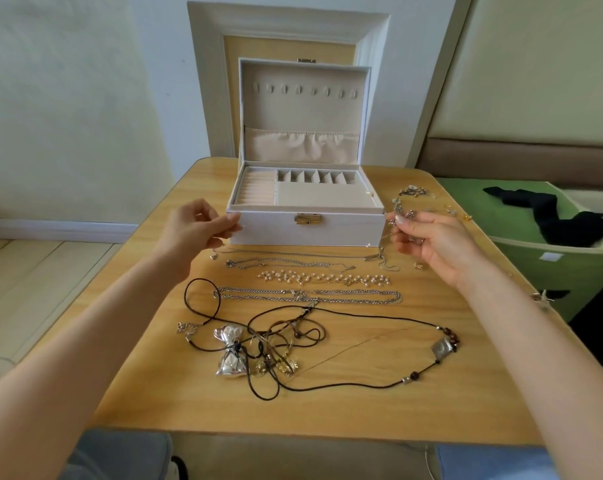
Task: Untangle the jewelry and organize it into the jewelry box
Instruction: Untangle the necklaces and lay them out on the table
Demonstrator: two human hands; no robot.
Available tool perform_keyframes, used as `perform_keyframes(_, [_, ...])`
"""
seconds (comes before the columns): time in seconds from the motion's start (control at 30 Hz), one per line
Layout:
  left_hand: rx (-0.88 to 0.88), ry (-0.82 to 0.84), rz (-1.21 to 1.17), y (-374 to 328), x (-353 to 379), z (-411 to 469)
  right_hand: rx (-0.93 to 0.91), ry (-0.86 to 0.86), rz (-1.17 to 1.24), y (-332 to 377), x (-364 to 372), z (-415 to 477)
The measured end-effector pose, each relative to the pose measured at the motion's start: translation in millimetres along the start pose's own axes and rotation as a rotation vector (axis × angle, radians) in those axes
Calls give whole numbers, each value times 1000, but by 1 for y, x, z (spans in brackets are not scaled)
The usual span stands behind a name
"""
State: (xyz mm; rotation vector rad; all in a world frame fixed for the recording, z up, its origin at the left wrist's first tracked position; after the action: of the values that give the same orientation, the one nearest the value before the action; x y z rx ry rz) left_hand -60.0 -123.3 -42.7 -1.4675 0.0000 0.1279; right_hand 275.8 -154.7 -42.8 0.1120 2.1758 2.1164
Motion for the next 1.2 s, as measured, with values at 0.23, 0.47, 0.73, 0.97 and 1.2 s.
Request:
perform_keyframes(0.23, [228,-5,532,2,2,8,-193,1,-576,-4,12,8])
perform_keyframes(0.47, [119,10,466,17,-8,5,-185,13,-645,-11,12,6])
perform_keyframes(0.73, [167,-18,414,9,-7,-5,-229,-52,-599,-5,0,3])
perform_keyframes(0.97, [181,-124,710,15,-3,6,-305,-296,-726,-2,-6,5])
perform_keyframes(1.2, [219,-209,727,13,-9,7,-337,-424,-976,0,2,6])
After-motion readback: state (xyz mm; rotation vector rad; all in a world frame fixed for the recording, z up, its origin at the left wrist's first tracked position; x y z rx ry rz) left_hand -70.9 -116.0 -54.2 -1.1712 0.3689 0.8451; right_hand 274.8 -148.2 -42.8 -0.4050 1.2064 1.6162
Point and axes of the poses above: each hand's wrist, its own z-axis towards the middle knuckle, its own x-axis out of the palm, y = z × x, the point moved 8 cm from there along z, towards the middle knuckle, and after that the axes turned 5 degrees about -z, right-handed, at the moved point
